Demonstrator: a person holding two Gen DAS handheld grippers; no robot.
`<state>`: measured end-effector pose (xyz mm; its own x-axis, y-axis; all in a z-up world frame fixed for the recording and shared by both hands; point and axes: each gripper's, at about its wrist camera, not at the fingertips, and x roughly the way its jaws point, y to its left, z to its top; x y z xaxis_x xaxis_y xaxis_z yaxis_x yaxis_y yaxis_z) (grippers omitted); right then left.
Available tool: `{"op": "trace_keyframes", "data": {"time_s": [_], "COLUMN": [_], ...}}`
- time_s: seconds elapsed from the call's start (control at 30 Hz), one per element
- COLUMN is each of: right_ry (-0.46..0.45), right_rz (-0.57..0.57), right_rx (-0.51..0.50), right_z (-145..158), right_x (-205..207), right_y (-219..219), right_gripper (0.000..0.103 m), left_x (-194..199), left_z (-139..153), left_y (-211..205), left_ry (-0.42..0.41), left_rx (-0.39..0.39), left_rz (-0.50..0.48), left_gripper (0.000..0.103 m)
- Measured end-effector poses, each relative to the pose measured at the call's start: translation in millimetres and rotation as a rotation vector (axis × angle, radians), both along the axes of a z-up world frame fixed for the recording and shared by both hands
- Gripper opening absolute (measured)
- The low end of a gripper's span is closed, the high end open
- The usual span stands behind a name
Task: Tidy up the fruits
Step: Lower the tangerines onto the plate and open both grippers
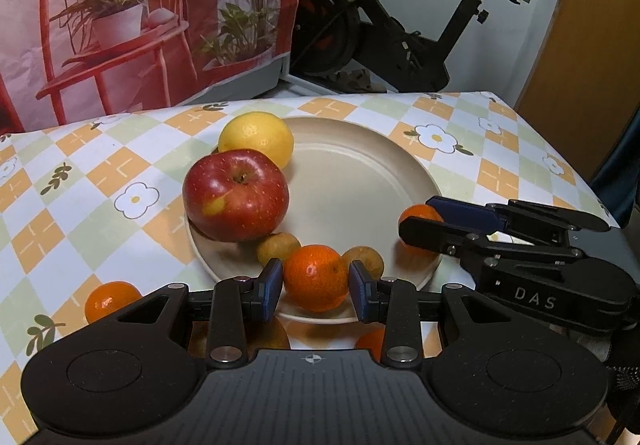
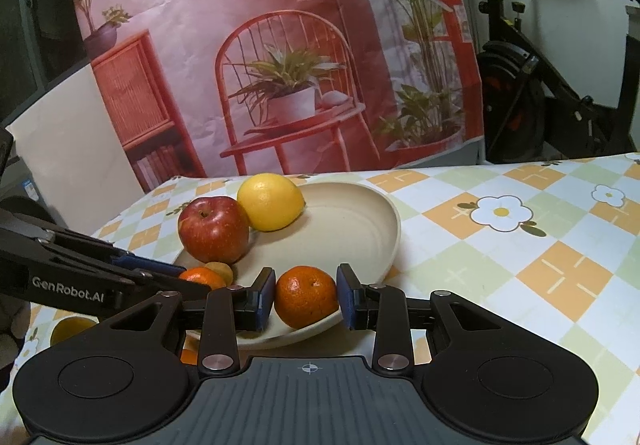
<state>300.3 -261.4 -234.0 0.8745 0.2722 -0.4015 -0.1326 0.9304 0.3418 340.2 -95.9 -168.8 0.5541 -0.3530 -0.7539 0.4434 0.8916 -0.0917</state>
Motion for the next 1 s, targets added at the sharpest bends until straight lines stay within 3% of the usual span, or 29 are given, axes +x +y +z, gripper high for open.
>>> {"op": "trace_keyframes", "data": {"time_s": [0.5,1.0], "right_ry": [-0.015,-0.021], "right_rz": [-0.004,-0.019], "right_rx": [0.041,0.038], "right_z": [0.0,1.2], "right_x": [-7.6,-13.5], "right_y": [-6.1,-8.3], "right_gripper": [0.03,0.03], "left_x": [-1.6,-9.4], "left_z": [-0.8,25.0], "left_y": [1.2,25.5], "left_ry": [-0.002,-0.067], "left_rx": [-0.012,-0.108], "left_rz": [0.007,0.069], "left_gripper": [0.039,0.039]}}
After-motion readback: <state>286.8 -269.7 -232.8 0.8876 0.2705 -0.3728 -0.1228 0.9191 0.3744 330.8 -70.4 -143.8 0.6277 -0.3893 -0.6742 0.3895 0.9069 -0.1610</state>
